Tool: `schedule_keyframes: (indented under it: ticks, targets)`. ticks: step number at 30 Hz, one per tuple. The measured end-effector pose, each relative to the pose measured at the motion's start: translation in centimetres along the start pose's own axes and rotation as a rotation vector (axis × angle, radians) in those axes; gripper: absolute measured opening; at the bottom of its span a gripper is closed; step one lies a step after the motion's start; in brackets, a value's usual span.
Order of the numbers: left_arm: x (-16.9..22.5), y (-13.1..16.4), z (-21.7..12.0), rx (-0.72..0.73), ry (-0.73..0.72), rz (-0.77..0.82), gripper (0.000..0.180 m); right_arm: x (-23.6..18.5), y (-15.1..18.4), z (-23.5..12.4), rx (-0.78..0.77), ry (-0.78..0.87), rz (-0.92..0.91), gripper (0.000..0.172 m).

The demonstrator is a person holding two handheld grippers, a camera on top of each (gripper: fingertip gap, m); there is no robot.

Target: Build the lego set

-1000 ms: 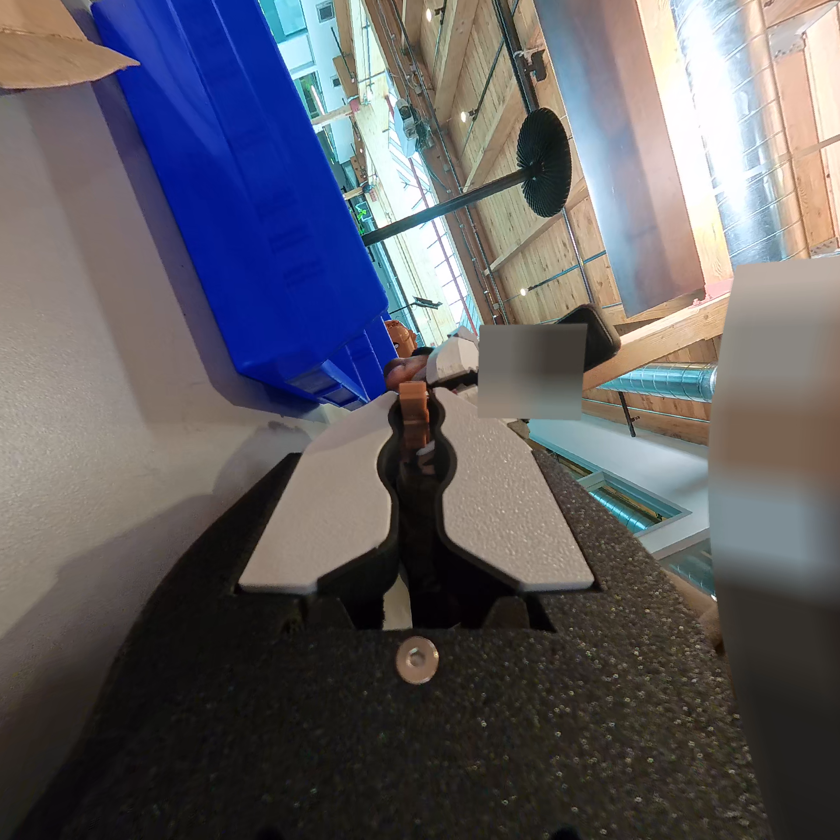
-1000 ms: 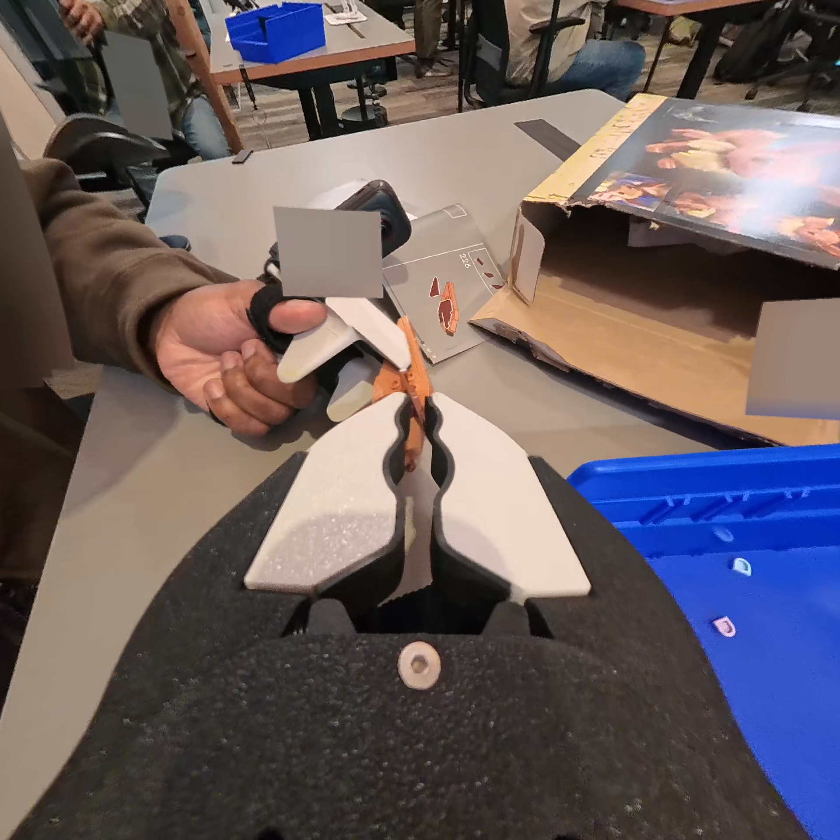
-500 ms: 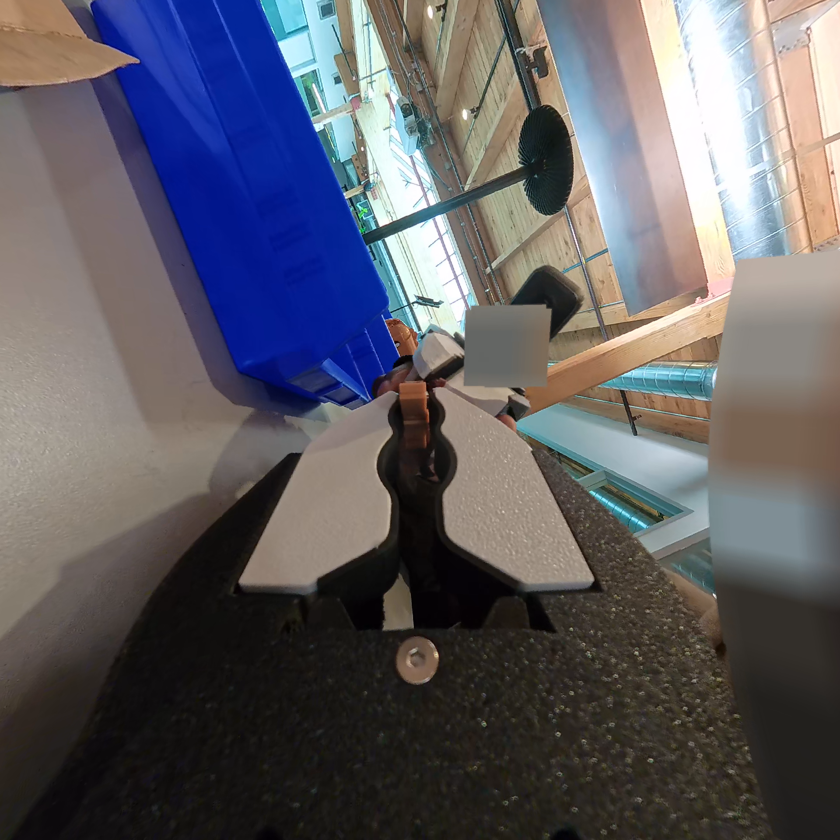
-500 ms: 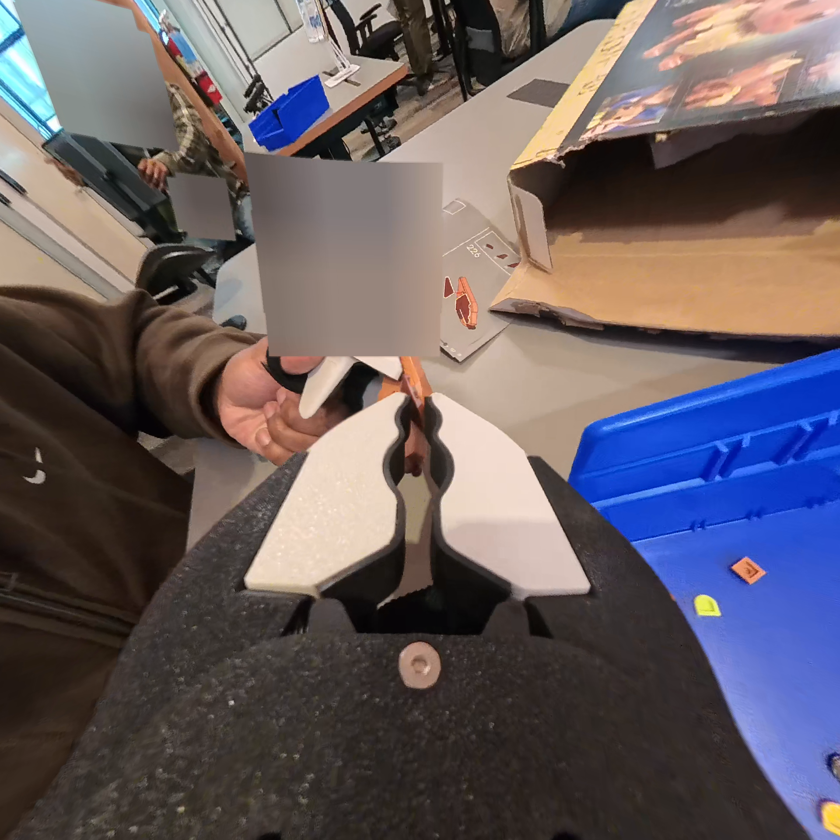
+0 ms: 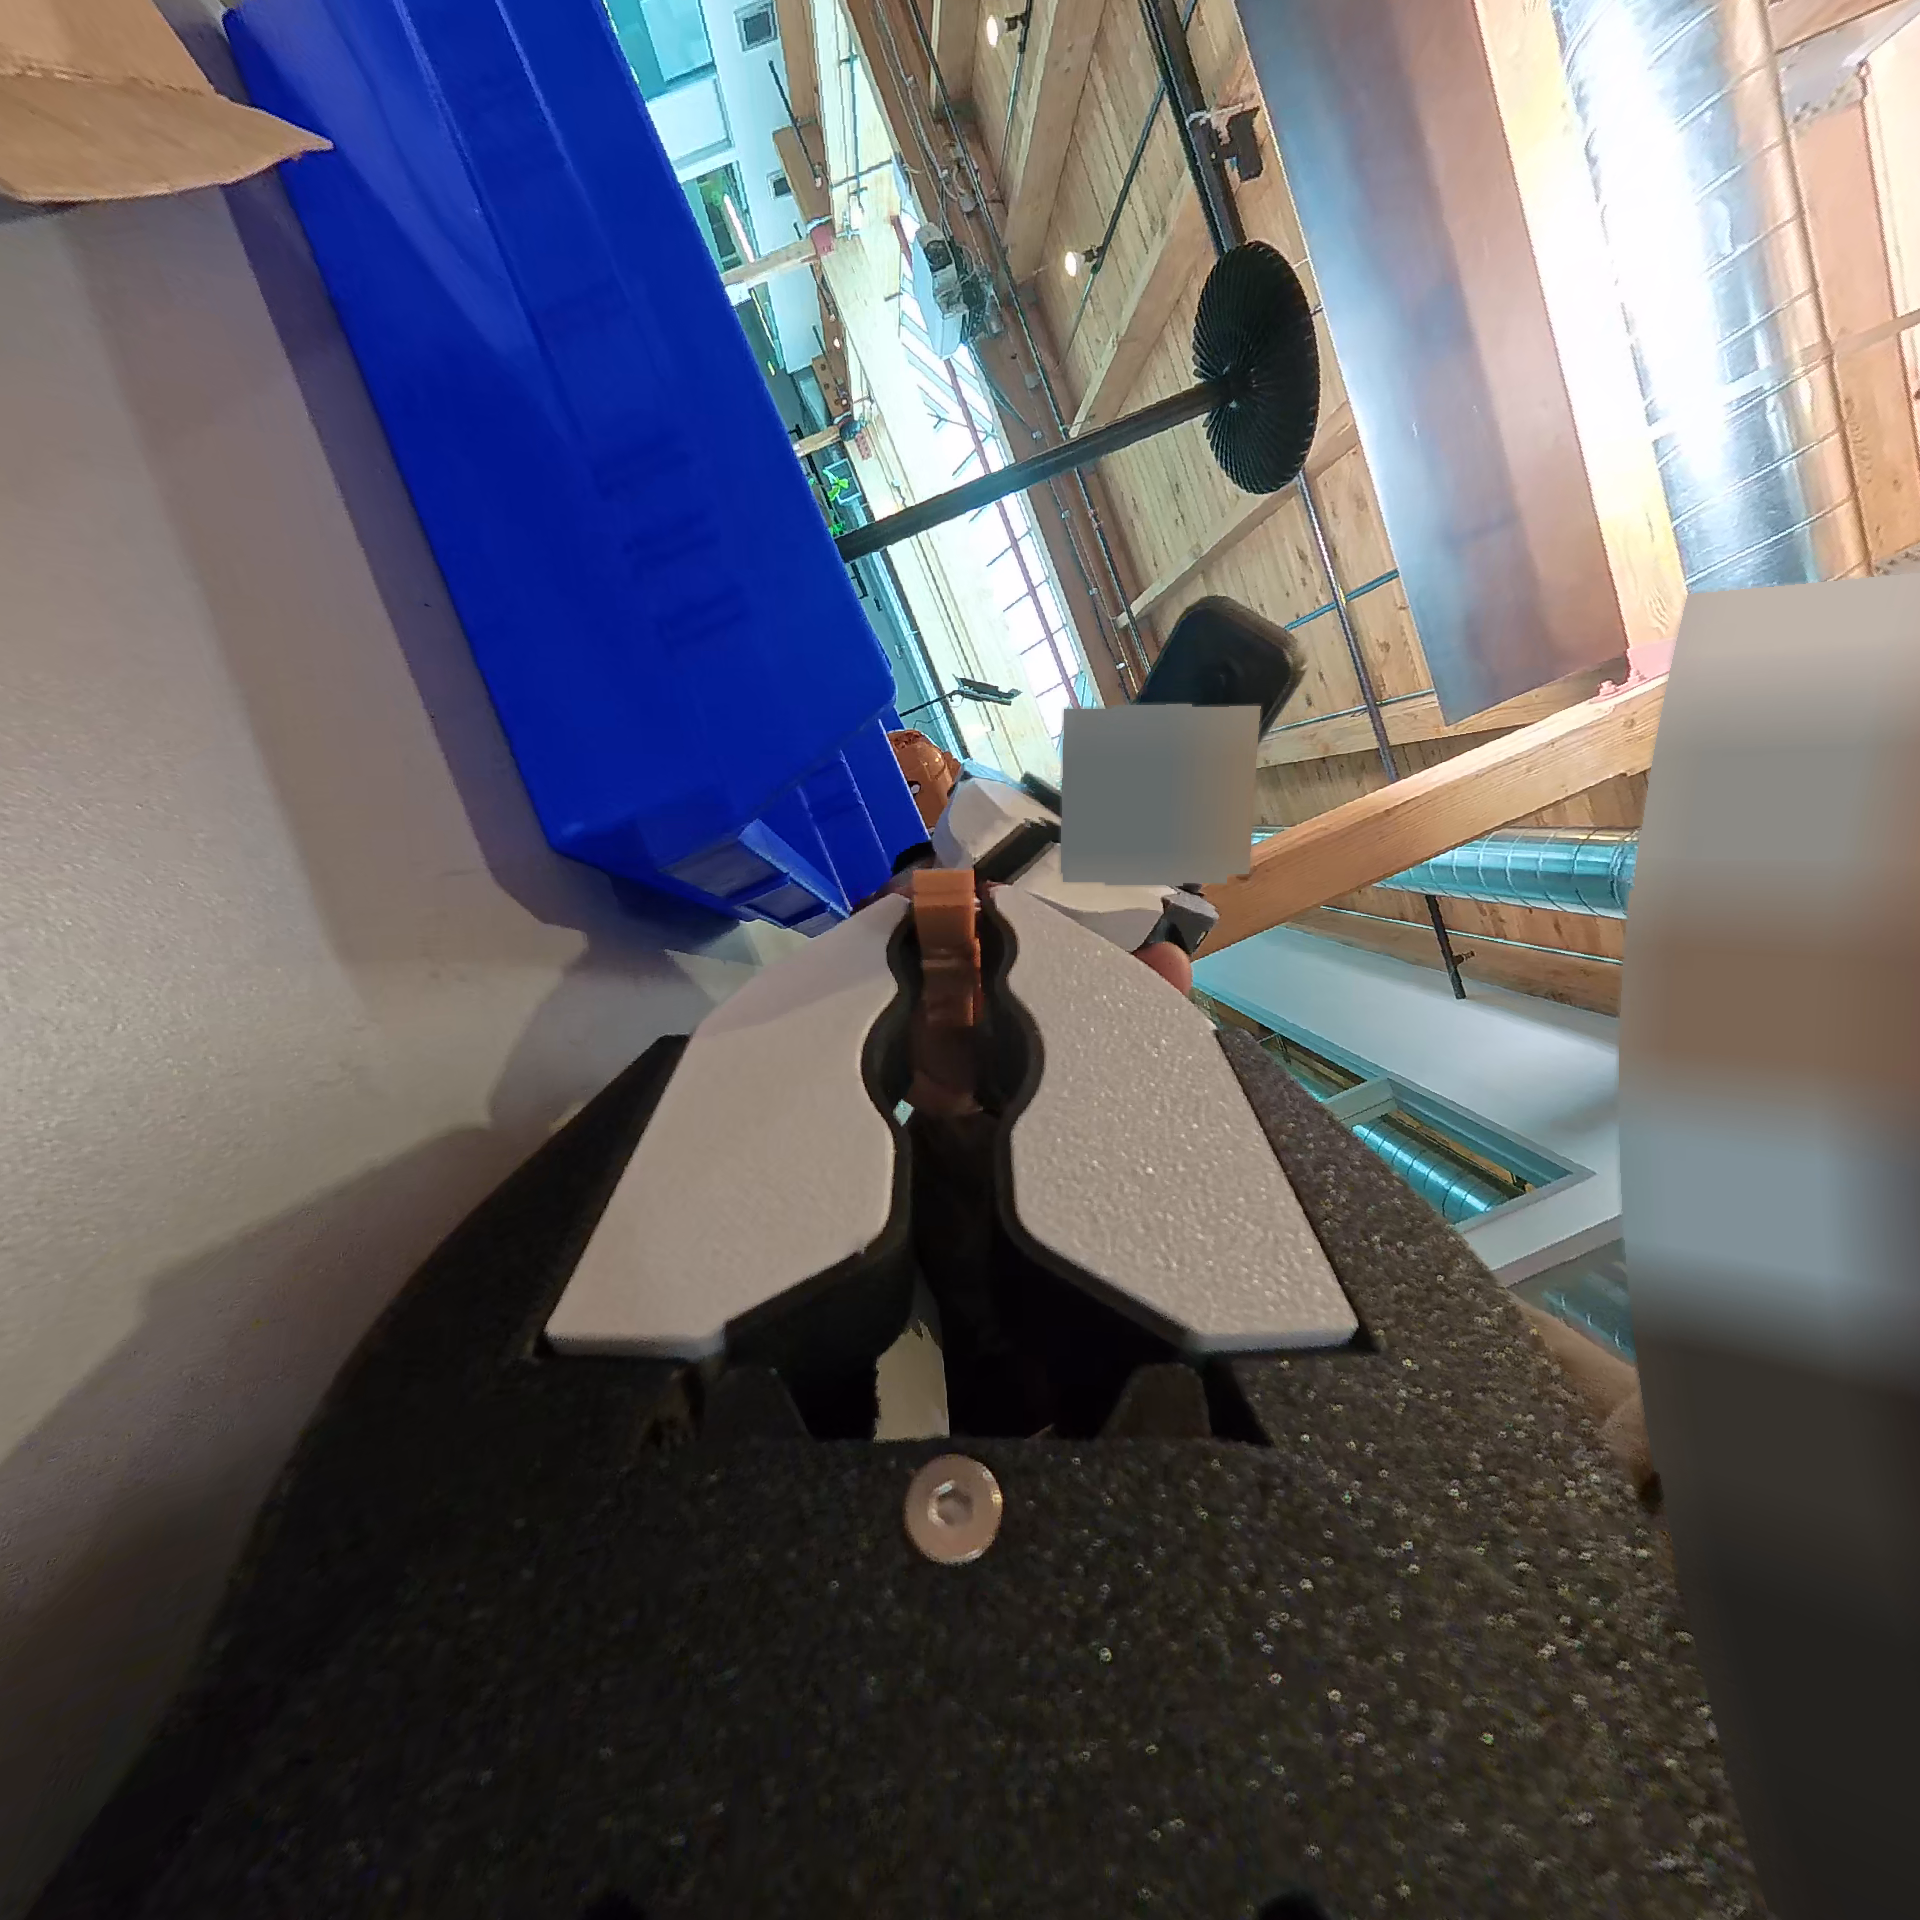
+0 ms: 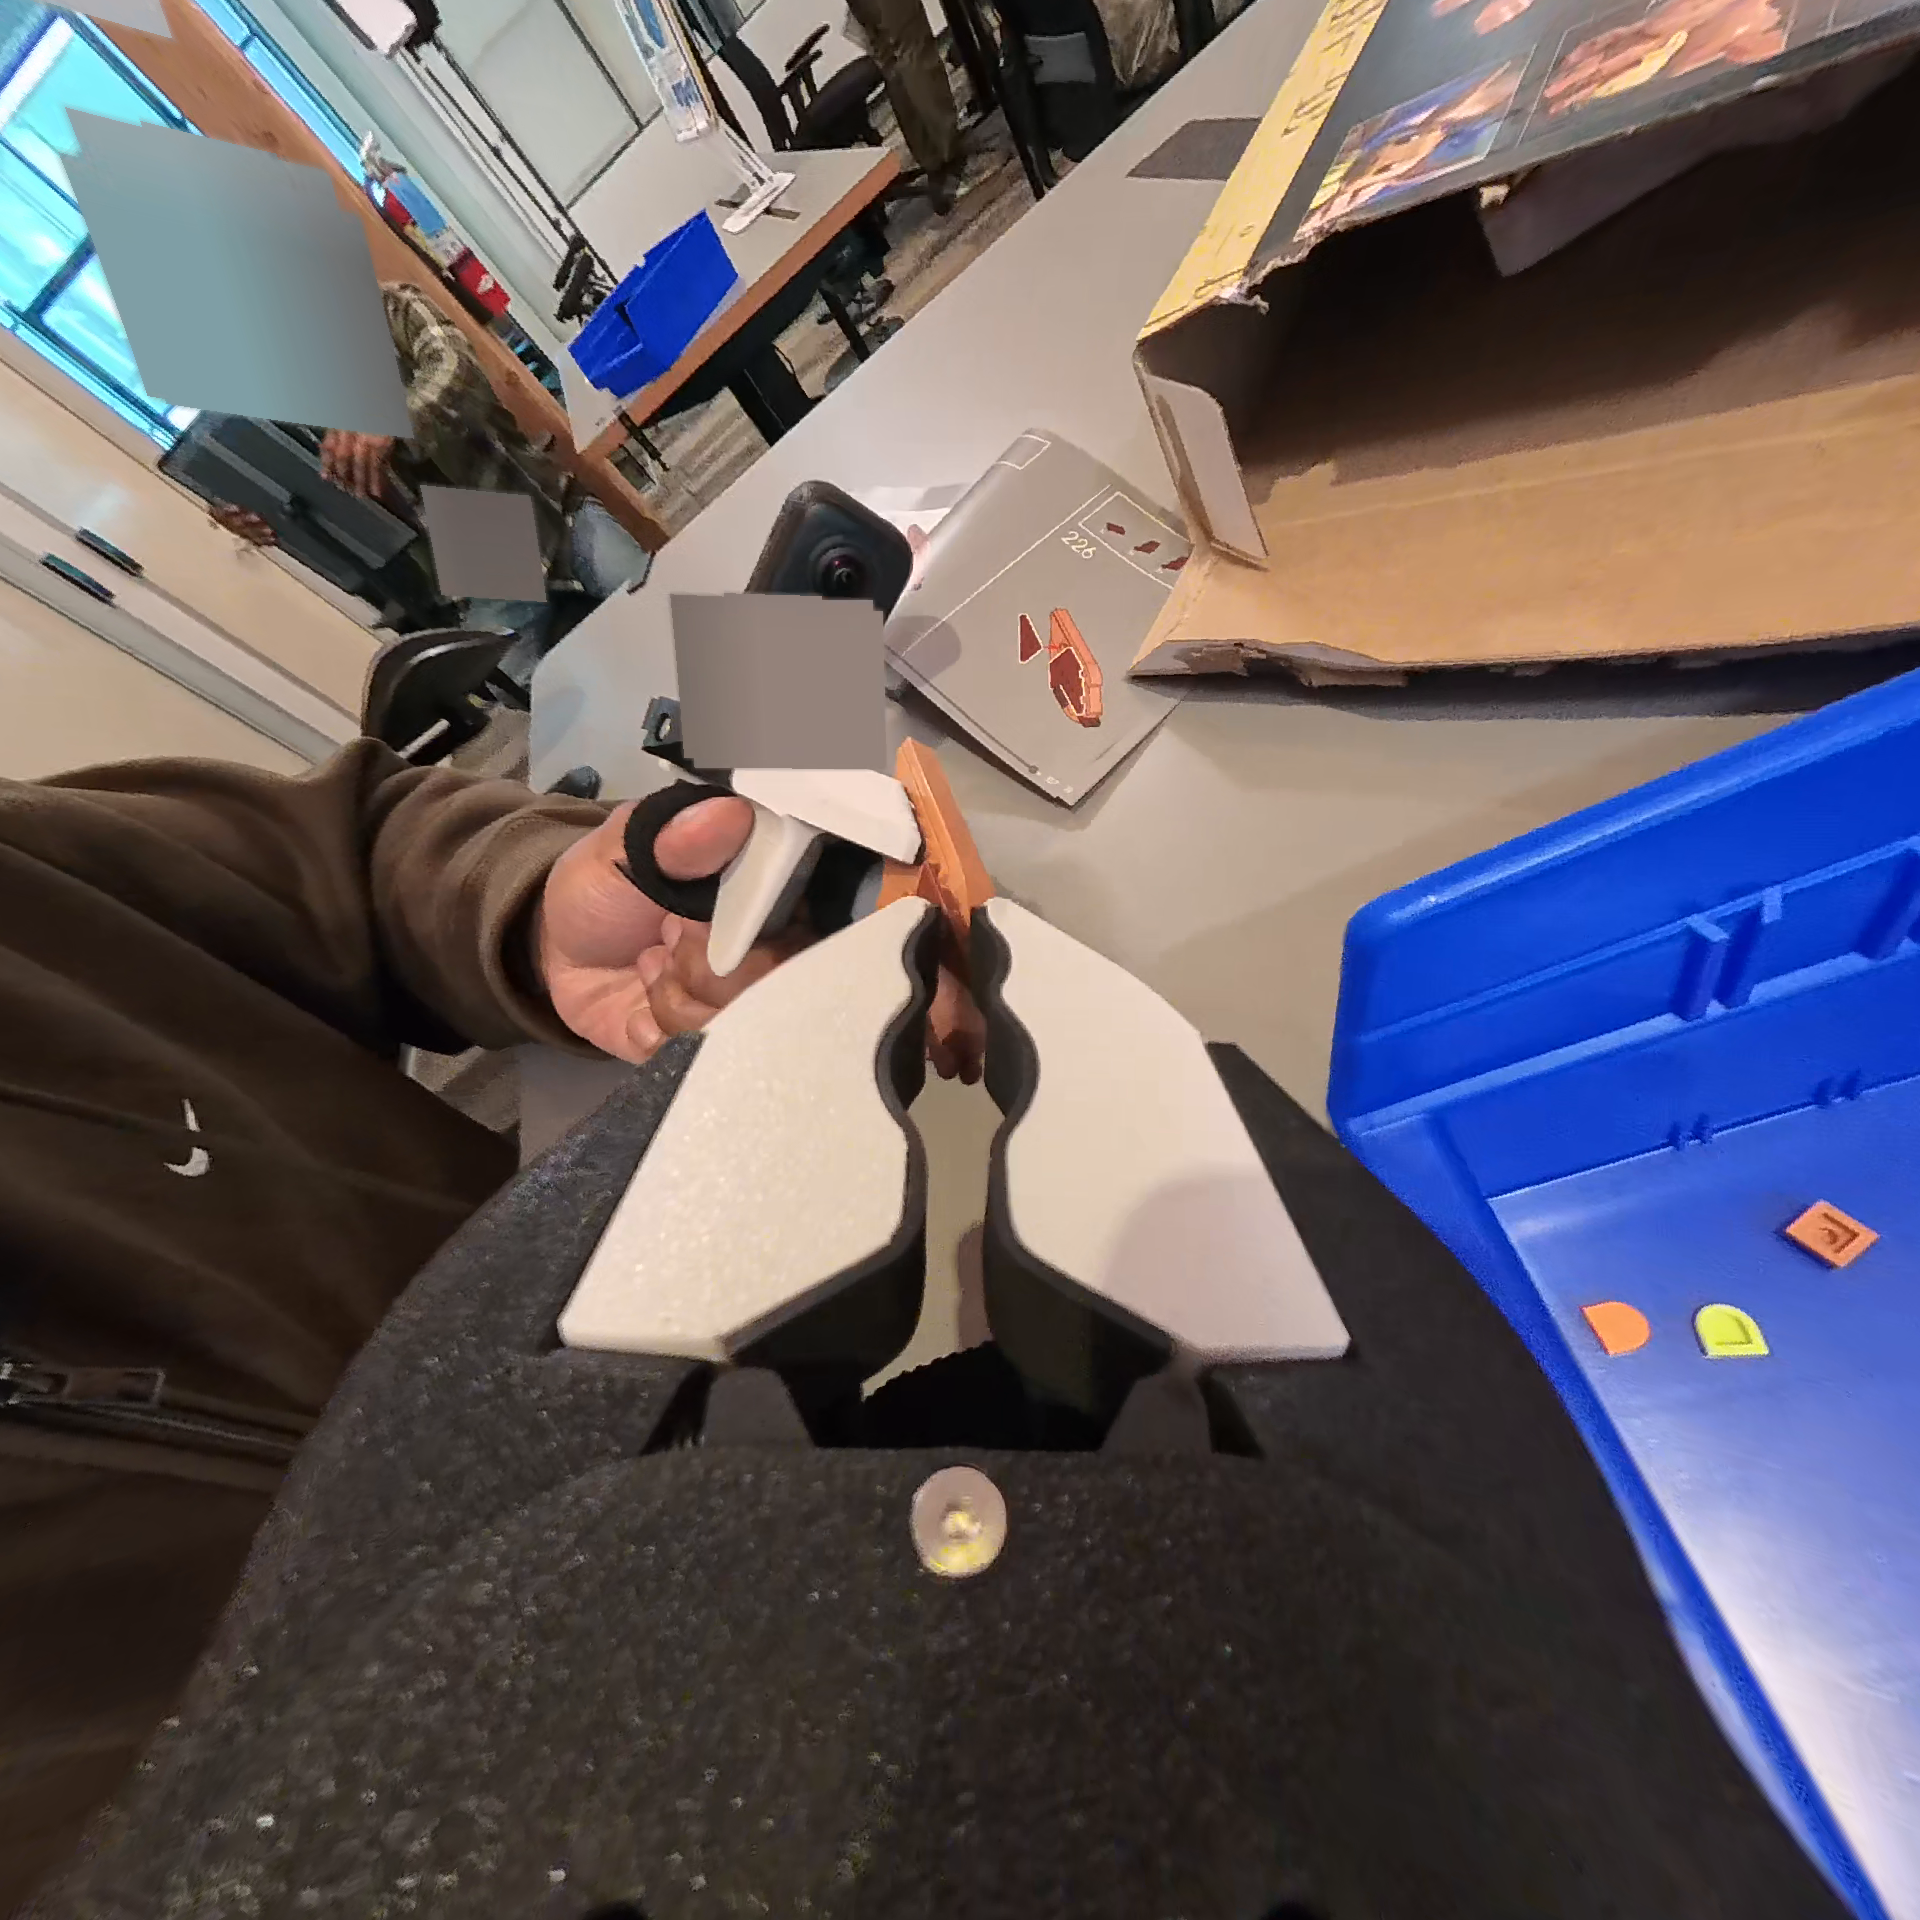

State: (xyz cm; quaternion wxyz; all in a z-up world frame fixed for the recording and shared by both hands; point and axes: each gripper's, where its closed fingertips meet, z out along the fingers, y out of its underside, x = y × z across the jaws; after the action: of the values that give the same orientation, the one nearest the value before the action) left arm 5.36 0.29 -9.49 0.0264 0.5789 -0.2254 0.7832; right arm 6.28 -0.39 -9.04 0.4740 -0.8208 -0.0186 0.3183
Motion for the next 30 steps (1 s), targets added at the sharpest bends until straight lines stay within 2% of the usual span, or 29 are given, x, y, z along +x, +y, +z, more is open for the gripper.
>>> schedule_keyframes:
  ticks: [9, 17, 20, 22, 26, 30]
  targets:
    - [-0.1, -0.1, 0.0, 0.011, -0.010, 0.011, 0.009, 0.1, 0.0, 0.3, 0.048, -0.018, 0.120, 0.000]
    - [0.0, -0.2, -0.1, 0.017, -0.005, 0.008, 0.010, -0.1, -0.5, 0.4, 0.086, 0.010, 0.062, 0.005]
    - [0.0, -0.2, -0.1, 0.020, -0.004, 0.003, 0.010, -0.5, -1.4, 0.0, 0.125, 0.006, -0.013, 0.009]
    - [0.0, -0.3, -0.1, 0.022, -0.002, -0.001, 0.010, -0.8, -2.0, -0.5, 0.139, 0.013, -0.130, 0.010]
    - [0.0, -0.2, -0.1, 0.016, 0.001, -0.004, 0.010, -1.1, -1.7, -1.2, 0.073, 0.024, -0.373, 0.014]
    - [0.0, -0.1, -0.1, 0.012, 0.003, -0.003, 0.010, -1.2, -0.9, -1.4, 0.009, 0.044, -0.502, 0.016]
